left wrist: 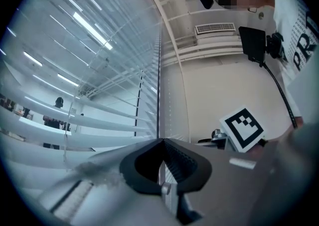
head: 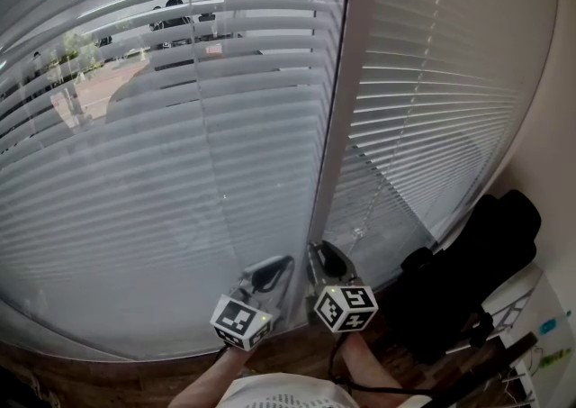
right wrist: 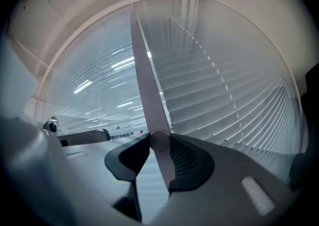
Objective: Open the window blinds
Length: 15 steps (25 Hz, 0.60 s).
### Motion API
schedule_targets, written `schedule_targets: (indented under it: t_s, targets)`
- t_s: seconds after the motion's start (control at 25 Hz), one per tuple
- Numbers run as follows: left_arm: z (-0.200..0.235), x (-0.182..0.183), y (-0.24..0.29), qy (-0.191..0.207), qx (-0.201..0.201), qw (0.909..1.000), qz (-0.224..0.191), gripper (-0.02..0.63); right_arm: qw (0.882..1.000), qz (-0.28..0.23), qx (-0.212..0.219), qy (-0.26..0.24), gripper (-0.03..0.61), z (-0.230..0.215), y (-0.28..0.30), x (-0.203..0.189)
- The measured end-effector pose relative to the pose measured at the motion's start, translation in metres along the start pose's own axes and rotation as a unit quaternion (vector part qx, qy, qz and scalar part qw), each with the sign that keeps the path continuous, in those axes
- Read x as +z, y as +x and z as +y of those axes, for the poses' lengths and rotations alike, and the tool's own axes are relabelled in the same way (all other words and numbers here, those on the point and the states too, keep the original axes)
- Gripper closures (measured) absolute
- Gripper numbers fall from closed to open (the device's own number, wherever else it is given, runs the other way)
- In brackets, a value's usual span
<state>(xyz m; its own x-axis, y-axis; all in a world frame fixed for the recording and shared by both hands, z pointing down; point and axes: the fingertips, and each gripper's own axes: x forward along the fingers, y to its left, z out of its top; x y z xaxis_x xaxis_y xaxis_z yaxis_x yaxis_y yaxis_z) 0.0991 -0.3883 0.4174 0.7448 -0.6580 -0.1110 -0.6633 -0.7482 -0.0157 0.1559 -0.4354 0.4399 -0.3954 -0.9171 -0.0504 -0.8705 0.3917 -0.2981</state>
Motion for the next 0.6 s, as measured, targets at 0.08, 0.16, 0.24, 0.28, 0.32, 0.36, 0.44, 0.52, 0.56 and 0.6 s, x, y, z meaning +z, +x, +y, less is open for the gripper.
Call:
schedule_targets:
  t_s: [0.08, 0.16, 0.24, 0.28, 0.32, 0.36, 0.44, 0.52, 0.56, 0.6]
  targets:
    - [-0.001, -0.001, 0.0, -0.002, -0.002, 1.0, 0.0, 0.621, 1.0, 0.002, -0.001, -0.012, 0.443, 0.0, 0.0, 0.0]
    - [-0.002, -0.001, -0.001, -0.001, -0.003, 1.0, 0.0, 0.621, 0.999, 0.006, -0.001, -0.034, 0.443, 0.001, 0.0, 0.0]
    - [-0.002, 0.0, -0.001, 0.0, -0.003, 1.0, 0.001, 0.621, 0.997, 0.012, -0.004, -0.075, 0.443, 0.002, -0.001, 0.0]
    - [-0.002, 0.0, -0.002, -0.001, -0.003, 1.0, 0.001, 0.621, 0.994, 0.017, -0.006, -0.107, 0.443, 0.003, -0.002, 0.001]
    - [-0.002, 0.0, -0.002, -0.001, -0.002, 1.0, 0.001, 0.621, 0.989, 0.021, -0.009, -0.144, 0.443, 0.004, -0.004, 0.003]
    - [-0.001, 0.0, -0.003, -0.002, -0.001, 1.0, 0.001, 0.621, 0.983, 0.024, -0.01, -0.182, 0.442, 0.007, -0.006, 0.004]
    - [0.0, 0.0, -0.003, -0.002, 0.001, 1.0, 0.001, 0.621, 0.965, 0.028, -0.013, -0.261, 0.44, 0.012, -0.009, 0.008]
    - [0.0, 0.0, -0.003, -0.002, 0.001, 1.0, 0.002, 0.621, 0.936, 0.035, -0.016, -0.349, 0.436, 0.018, -0.01, 0.009]
    - [0.0, 0.0, -0.003, -0.002, 0.0, 1.0, 0.002, 0.621, 0.919, 0.04, -0.016, -0.392, 0.437, 0.02, -0.01, 0.008]
    - [-0.001, -0.001, -0.003, -0.003, 0.0, 1.0, 0.001, 0.621, 0.902, 0.044, -0.015, -0.43, 0.435, 0.023, -0.009, 0.007]
